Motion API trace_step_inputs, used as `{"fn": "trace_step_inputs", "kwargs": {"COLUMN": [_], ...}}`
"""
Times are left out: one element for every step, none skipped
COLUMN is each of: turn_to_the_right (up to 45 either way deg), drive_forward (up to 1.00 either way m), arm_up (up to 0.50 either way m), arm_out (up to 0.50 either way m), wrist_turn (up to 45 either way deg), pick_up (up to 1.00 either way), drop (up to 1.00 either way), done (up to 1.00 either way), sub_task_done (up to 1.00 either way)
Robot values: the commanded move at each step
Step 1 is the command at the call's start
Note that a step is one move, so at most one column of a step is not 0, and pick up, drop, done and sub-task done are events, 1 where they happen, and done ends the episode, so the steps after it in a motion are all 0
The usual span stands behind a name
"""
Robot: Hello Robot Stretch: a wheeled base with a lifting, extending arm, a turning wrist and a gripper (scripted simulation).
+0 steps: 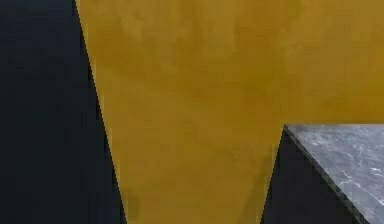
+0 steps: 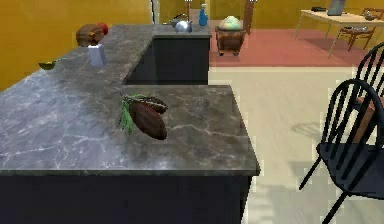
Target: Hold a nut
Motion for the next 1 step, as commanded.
{"fn": "trace_step_inputs", "kwargs": {"turn_to_the_right": [0.0], "drive_forward": [0.00], "arm_up": [0.50], "arm_out": [0.00], "wrist_turn": [0.0], "pick_up": [0.00], "drop": [0.00], "done": [0.00], "sub_task_done": [0.00]}}
